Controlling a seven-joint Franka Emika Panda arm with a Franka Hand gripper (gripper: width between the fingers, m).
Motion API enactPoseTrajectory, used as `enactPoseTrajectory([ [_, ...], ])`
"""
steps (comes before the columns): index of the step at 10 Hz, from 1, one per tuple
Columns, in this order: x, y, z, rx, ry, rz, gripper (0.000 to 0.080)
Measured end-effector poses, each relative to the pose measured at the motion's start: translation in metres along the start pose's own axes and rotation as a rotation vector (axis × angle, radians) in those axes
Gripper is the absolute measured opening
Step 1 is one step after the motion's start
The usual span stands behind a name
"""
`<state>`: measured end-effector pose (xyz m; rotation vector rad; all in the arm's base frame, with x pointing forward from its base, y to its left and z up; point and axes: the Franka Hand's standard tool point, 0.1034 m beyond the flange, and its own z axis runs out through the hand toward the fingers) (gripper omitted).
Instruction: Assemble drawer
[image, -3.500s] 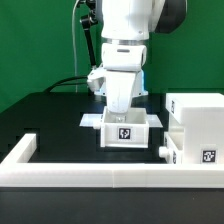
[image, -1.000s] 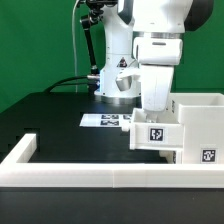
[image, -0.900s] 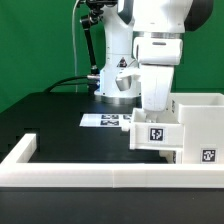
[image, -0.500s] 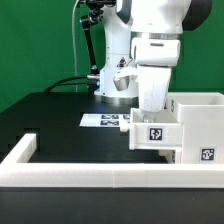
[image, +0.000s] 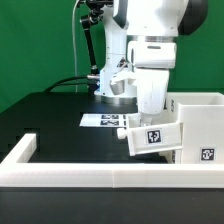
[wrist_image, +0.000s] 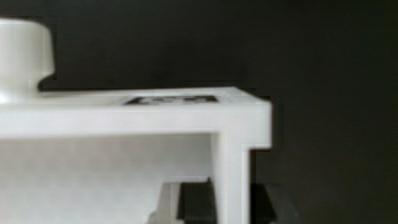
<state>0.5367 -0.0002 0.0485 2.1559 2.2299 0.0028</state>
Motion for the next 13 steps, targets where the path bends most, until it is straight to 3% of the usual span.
enactPoseTrajectory([
  [1, -0.005, -0.003, 0.002, 0.001, 0.001, -0.040, 0.0041],
  [3, 0.001, -0.005, 0.000, -0.008, -0.003, -0.071, 0.0041],
  [13, 0.017, 0.005, -0.005, -0.020, -0.010, 0.092, 0.0041],
])
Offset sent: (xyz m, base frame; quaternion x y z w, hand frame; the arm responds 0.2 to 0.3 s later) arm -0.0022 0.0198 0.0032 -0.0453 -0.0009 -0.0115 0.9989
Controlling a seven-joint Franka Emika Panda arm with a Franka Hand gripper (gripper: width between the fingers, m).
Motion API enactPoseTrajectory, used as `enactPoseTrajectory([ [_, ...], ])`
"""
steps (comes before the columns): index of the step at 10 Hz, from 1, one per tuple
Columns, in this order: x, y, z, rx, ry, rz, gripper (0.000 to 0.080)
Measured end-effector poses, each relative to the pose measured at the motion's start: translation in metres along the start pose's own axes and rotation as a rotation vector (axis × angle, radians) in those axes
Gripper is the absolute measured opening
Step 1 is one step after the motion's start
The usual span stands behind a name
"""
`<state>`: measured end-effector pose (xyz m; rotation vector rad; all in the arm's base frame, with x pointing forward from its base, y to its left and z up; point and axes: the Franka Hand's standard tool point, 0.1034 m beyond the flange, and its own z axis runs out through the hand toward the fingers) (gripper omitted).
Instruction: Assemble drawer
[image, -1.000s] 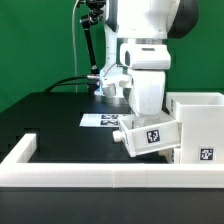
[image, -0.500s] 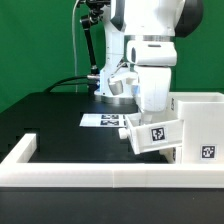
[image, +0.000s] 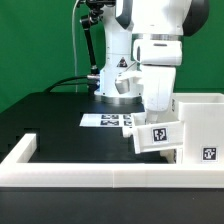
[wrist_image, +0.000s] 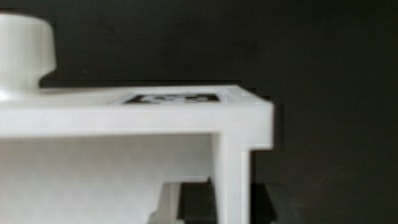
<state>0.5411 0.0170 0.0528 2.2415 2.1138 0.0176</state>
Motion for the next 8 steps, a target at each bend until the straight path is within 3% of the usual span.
enactPoseTrajectory([
  [8, 0.0005, 0.0022, -0.0020, -0.003, -0.003, -0.028, 0.0041],
])
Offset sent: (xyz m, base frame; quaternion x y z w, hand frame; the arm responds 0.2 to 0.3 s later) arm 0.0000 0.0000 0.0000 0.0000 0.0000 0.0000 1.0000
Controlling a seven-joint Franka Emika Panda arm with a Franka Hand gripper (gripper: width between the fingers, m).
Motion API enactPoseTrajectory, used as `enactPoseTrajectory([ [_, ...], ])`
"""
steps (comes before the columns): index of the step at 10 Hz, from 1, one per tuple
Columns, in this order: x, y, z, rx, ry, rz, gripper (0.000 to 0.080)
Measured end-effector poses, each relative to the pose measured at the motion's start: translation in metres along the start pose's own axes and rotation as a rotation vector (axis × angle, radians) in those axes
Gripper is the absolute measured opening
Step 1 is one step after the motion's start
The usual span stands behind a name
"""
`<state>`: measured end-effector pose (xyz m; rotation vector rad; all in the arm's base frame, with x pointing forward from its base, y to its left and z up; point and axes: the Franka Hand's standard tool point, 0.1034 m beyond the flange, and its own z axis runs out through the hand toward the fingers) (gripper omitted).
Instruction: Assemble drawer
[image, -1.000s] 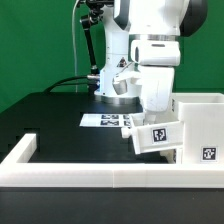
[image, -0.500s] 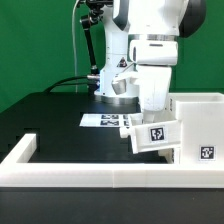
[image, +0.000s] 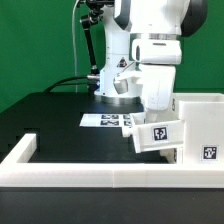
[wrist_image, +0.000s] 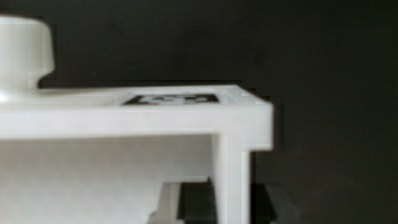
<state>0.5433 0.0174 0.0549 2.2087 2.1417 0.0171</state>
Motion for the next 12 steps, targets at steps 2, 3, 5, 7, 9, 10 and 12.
enactPoseTrajectory([
  [2, 0.004, 0.001, -0.003, 0.020, -0.026, 0.000, 0.0041],
  [3, 0.009, 0.002, -0.003, 0.019, -0.035, 0.013, 0.0041],
  [5, 0.011, 0.001, -0.006, 0.002, -0.051, 0.064, 0.0041],
  [7, 0.009, -0.003, -0.004, 0.012, -0.055, 0.084, 0.0042],
  [9, 0.008, -0.004, -0.004, 0.019, -0.058, 0.085, 0.0042],
  [10, 0.006, -0.004, -0.004, 0.019, -0.058, 0.082, 0.0221],
  [12, 0.003, -0.003, -0.012, 0.028, -0.067, 0.084, 0.0357],
])
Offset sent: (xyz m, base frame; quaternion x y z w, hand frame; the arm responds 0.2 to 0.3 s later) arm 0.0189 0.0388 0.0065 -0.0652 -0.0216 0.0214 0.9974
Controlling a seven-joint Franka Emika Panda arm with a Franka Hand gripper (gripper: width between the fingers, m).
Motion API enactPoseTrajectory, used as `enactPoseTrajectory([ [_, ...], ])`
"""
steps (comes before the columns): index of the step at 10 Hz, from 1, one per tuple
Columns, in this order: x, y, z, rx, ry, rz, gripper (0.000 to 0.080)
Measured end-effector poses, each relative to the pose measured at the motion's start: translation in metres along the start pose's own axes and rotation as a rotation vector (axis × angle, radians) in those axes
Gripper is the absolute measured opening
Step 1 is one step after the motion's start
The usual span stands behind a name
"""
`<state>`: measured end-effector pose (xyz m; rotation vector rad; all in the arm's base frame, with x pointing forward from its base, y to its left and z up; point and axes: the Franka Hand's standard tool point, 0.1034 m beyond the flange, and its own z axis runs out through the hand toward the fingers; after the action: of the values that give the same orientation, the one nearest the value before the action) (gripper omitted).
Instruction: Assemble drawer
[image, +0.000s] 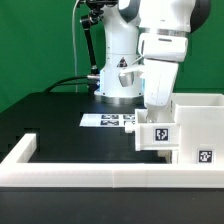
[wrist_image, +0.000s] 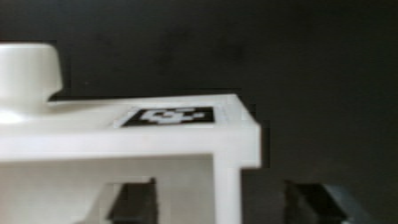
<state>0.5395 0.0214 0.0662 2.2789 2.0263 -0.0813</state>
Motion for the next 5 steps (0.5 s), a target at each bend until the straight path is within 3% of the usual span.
enactPoseTrajectory([
  [1, 0.000, 0.001, -0.010, 0.003, -0.007, -0.002, 0.0540],
  [2, -0.004, 0.001, -0.018, 0.014, -0.019, -0.011, 0.0614],
  [4, -0.026, 0.004, -0.043, 0.028, -0.041, -0.047, 0.0642],
  [5, -0.039, 0.006, -0.046, 0.040, -0.049, -0.046, 0.0648],
])
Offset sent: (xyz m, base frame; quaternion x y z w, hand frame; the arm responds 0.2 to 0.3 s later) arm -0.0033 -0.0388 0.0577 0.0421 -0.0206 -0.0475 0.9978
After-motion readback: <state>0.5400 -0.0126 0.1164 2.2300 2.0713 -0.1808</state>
